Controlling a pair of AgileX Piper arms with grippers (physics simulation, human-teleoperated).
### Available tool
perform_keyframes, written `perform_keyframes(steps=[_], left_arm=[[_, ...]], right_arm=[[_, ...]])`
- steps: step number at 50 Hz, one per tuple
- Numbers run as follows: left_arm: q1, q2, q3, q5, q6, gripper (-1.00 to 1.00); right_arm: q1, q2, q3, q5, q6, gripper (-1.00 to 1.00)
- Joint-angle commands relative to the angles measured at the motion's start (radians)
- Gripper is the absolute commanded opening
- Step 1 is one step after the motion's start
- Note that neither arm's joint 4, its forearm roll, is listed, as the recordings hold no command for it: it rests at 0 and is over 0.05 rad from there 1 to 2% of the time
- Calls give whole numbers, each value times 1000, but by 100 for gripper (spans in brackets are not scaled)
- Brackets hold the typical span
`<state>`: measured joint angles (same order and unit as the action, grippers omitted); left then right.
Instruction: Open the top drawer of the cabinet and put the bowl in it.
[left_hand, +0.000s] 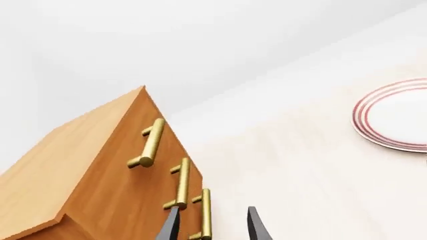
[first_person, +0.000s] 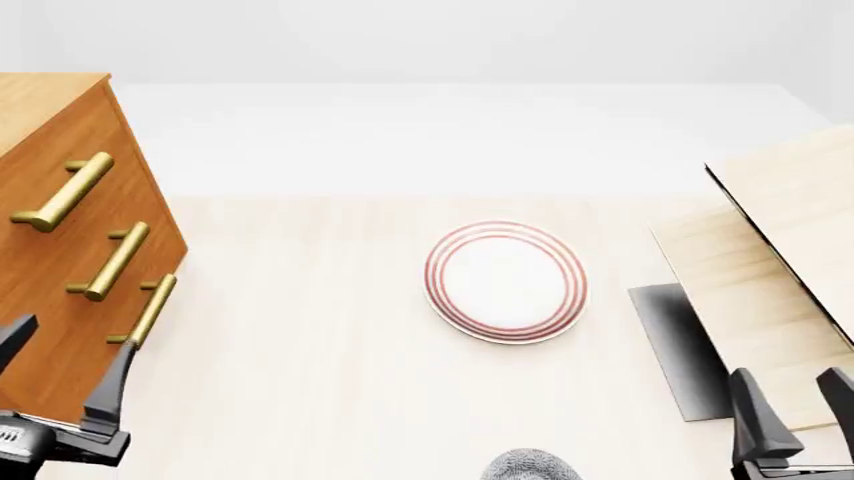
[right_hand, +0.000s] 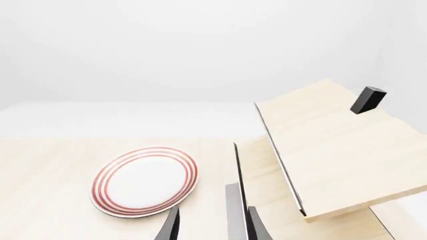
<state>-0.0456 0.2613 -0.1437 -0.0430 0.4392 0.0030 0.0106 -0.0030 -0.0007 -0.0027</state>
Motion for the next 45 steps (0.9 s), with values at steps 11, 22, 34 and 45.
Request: perform_keyframes(steps=[11,22,34,45], left_arm=[[-31,246,-135,-17,332,100],[-19,318,-152,-58,451,100],[33,330,-143,-71,607,100],[106,275,-114,-91,785,100]], right_arm=[[1,0,1,1,-2,100],[2,-2,1,4,-3,100],[2,0,1,3,-4,100],[3,2,1,2,-5,100]])
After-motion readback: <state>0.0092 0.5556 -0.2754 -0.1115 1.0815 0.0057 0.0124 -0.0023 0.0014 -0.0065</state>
